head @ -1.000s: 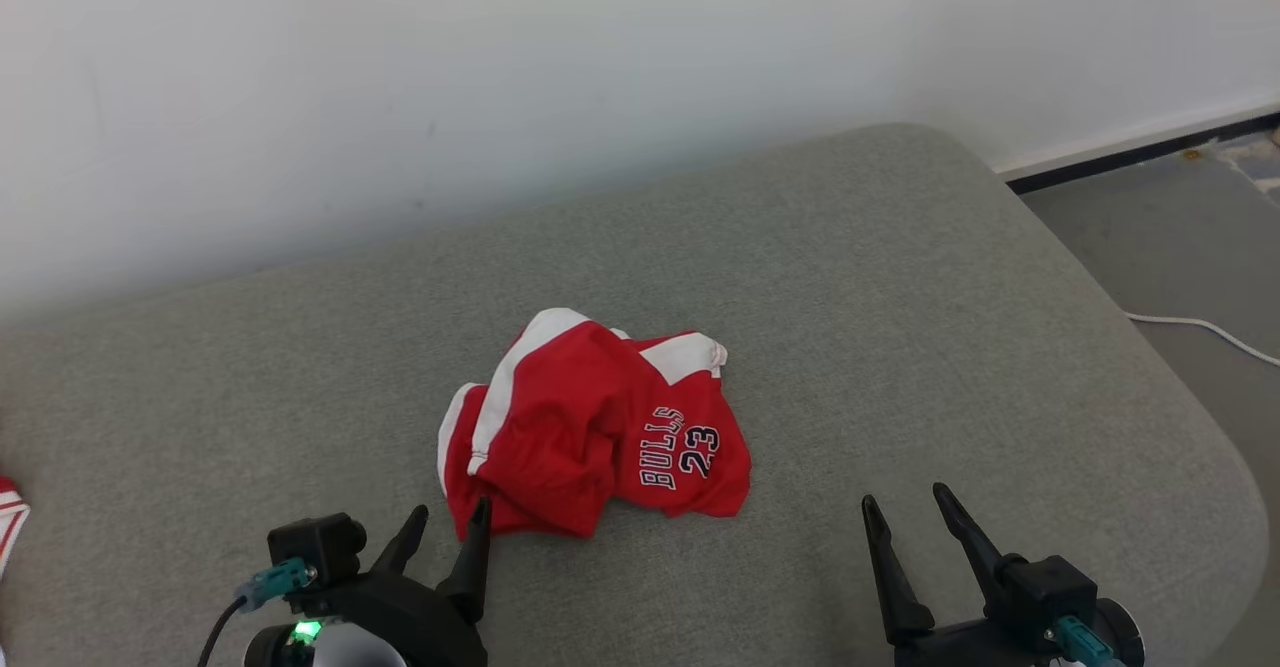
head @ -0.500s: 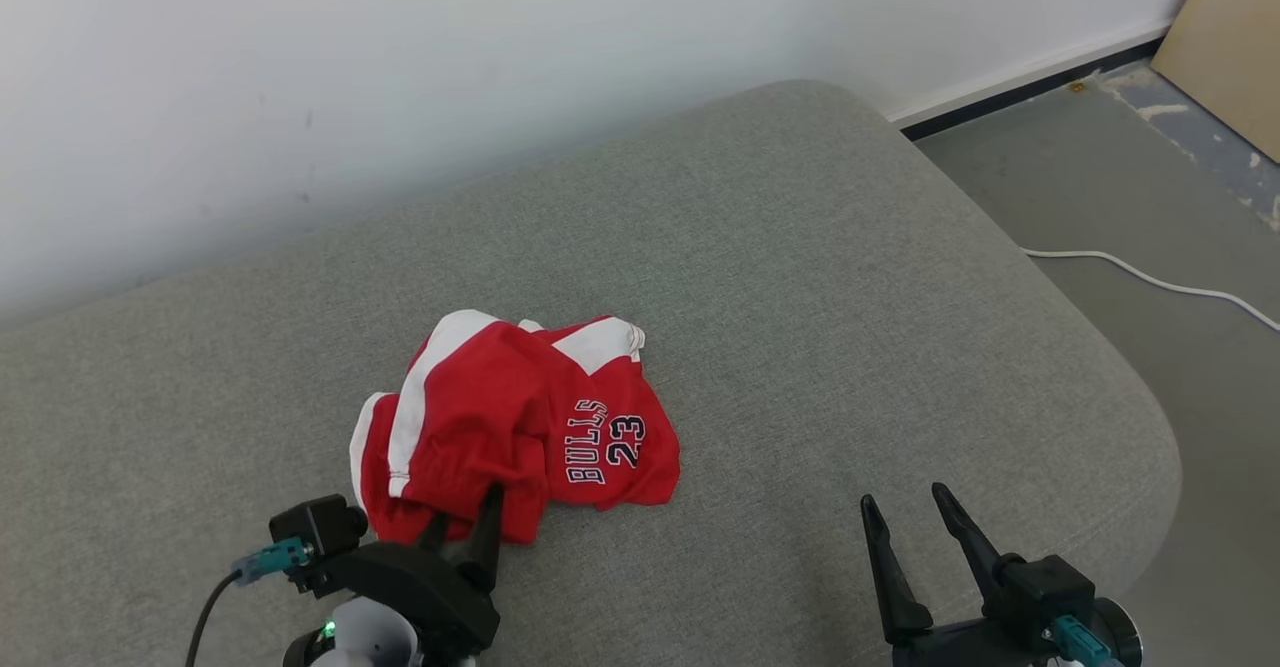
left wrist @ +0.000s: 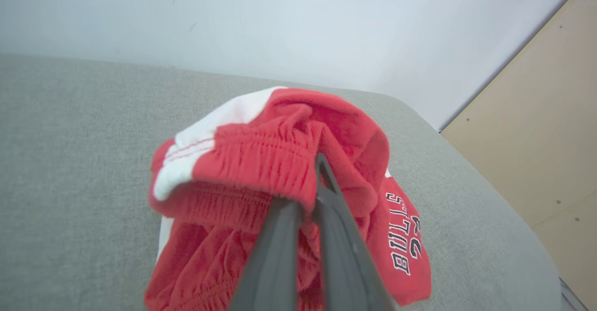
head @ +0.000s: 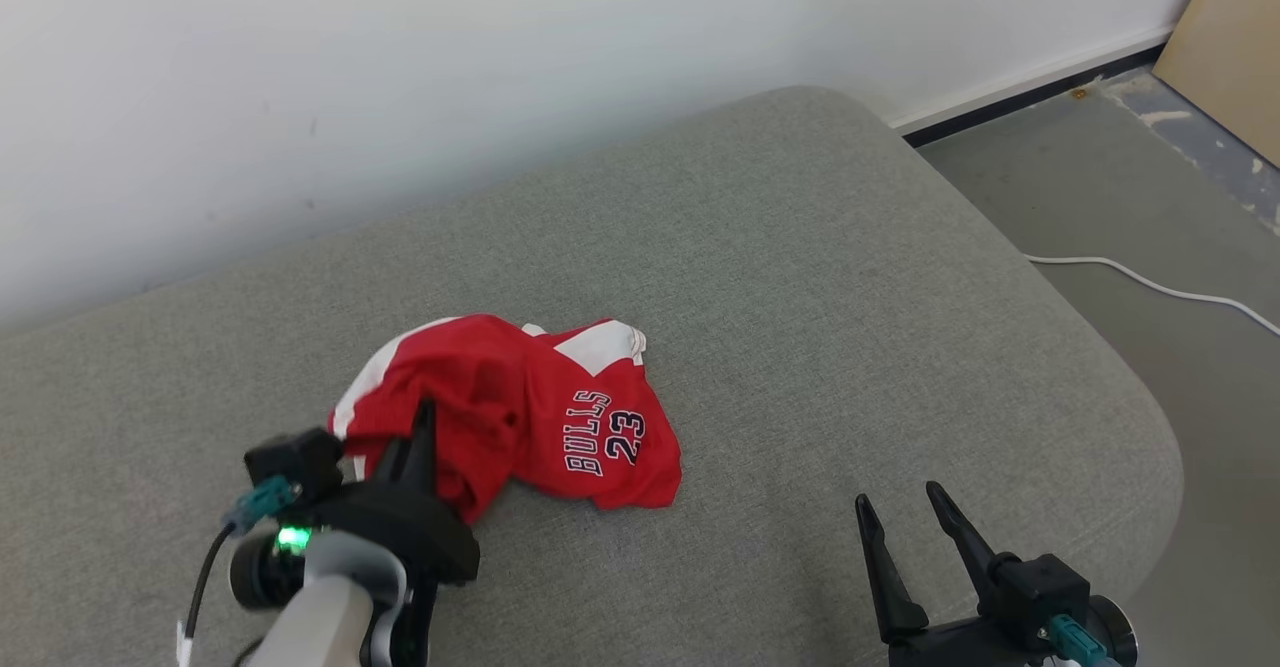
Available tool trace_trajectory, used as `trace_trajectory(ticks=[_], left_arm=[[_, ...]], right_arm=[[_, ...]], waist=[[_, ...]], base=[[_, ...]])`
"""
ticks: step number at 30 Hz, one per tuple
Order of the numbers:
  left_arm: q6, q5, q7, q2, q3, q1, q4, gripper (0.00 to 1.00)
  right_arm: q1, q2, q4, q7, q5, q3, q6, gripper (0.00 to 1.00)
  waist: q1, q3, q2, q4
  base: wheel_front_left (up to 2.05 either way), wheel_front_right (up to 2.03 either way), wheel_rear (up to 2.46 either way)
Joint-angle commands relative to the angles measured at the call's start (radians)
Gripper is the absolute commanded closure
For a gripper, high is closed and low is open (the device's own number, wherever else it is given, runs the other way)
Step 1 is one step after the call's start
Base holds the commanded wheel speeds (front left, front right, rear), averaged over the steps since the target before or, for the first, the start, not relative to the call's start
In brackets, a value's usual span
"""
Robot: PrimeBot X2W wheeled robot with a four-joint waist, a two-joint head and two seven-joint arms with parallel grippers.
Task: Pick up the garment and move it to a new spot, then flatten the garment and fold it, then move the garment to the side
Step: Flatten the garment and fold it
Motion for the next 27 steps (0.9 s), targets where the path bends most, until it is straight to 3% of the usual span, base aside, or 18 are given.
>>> trace_trajectory(ticks=[1, 10, 18, 22, 27], left_arm=[[0.008, 0.038, -0.023, 0.012, -0.013, -0.035, -0.011, 1.00], [-0.020, 0.239, -0.045, 0.084, -0.134, -0.261, 0.002, 1.00], [-0.083, 0.372, -0.056, 0.114, -0.240, -0.456, 0.014, 1.00], [-0.123, 0.394, -0.059, 0.103, -0.300, -0.430, -0.010, 1.00], [-0.147, 0.354, -0.059, 0.098, -0.496, -0.263, -0.044, 1.00]], right_arm=[[-0.002, -0.001, 0.002, -0.004, -0.002, -0.002, -0.002, 0.00], [-0.022, -0.001, 0.009, -0.005, 0.016, 0.029, -0.002, 0.00], [-0.023, -0.001, 0.016, -0.006, 0.033, 0.028, -0.002, 0.00], [-0.011, -0.001, 0.015, -0.006, 0.032, 0.007, -0.002, 0.00], [0.000, -0.001, 0.006, -0.006, 0.025, -0.011, -0.002, 0.00]], waist=[[0.0000, -0.005, -0.0001, 0.003], [0.0000, -0.003, -0.0001, -0.018], [0.0000, 0.029, -0.0001, -0.045], [0.0000, 0.041, -0.0001, -0.008], [0.0000, 0.046, -0.0001, 0.099]], base=[[0.00, 0.00, 0.00], [0.00, 0.00, 0.00], [0.00, 0.00, 0.00], [0.00, 0.00, 0.00], [0.00, 0.00, 0.00]])
